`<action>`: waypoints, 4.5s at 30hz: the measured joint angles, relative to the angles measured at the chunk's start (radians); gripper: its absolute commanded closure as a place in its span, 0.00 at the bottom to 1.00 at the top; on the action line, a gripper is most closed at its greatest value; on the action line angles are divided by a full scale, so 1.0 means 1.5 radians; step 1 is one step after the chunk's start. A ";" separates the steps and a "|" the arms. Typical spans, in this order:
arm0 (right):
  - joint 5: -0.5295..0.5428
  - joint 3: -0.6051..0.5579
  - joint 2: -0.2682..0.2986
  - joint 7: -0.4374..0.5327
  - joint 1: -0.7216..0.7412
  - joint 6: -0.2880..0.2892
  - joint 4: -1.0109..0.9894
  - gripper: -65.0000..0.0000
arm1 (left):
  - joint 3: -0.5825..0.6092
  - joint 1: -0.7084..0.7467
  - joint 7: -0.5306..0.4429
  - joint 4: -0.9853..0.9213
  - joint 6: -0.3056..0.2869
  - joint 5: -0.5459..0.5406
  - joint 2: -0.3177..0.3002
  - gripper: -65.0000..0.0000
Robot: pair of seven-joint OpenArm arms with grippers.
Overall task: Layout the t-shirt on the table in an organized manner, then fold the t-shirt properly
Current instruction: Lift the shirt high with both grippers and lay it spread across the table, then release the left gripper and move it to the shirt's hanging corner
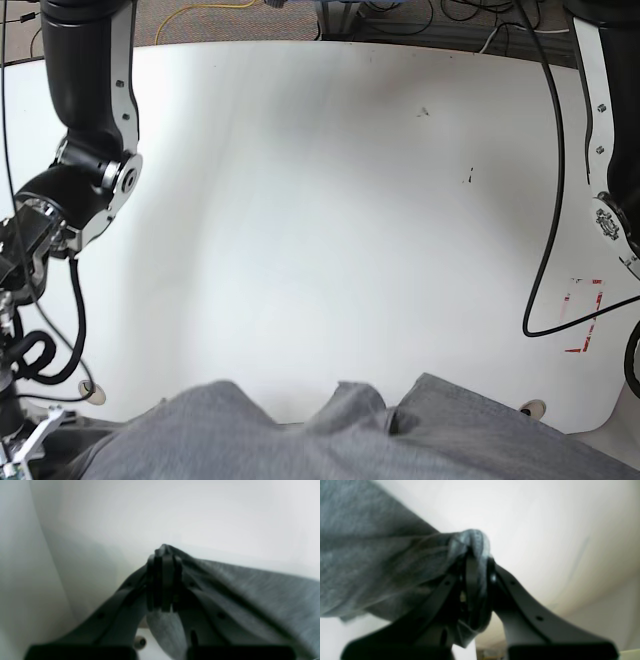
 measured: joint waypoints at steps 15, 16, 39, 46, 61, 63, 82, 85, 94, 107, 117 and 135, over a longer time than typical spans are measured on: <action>-0.006 0.130 -0.103 0.099 -0.353 -0.001 0.052 0.94 | -0.078 0.306 0.004 0.097 0.002 -0.039 0.008 1.00; 0.000 0.135 -0.115 0.110 -0.388 -0.002 0.052 0.94 | -0.080 0.323 0.007 0.099 -0.002 -0.046 0.009 1.00; -0.010 0.134 -0.271 0.211 -0.740 -0.004 0.051 0.94 | -0.301 0.792 0.003 0.203 -0.096 -0.083 0.026 1.00; -0.008 0.134 -0.292 0.210 -0.784 -0.002 0.051 0.94 | -0.317 0.860 0.003 0.203 -0.110 -0.082 0.027 1.00; -0.005 0.130 -0.314 0.213 -0.839 -0.004 0.051 0.94 | -0.335 0.935 -0.003 0.204 -0.179 -0.083 0.026 0.99; -0.005 0.130 -0.313 0.213 -0.844 -0.004 0.051 0.94 | -0.334 0.941 -0.003 0.204 -0.180 -0.083 0.026 0.93; -0.005 0.132 -0.314 0.214 -0.855 -0.004 0.051 0.94 | -0.335 1.009 -0.004 0.268 -0.182 -0.087 0.016 0.49; -0.005 0.134 -0.313 0.215 -0.855 -0.005 0.051 0.94 | -0.336 0.983 -0.005 0.276 -0.182 -0.085 0.015 0.49; -0.005 0.126 -0.313 0.215 -0.855 -0.004 0.051 0.94 | -0.185 0.767 -0.010 0.195 -0.090 -0.041 0.014 0.49; -0.006 0.108 -0.313 0.213 -0.849 -0.005 0.051 0.94 | -0.013 0.431 -0.108 -0.219 -0.080 0.143 0.062 0.49; -0.006 0.108 -0.313 0.214 -0.849 -0.005 0.051 0.94 | 0.084 0.302 -0.271 -0.546 -0.081 0.183 0.067 0.49; 0.029 0.110 -0.313 0.215 -0.849 -0.005 0.051 0.94 | 0.205 0.267 -0.387 -0.693 -0.095 0.173 0.095 0.78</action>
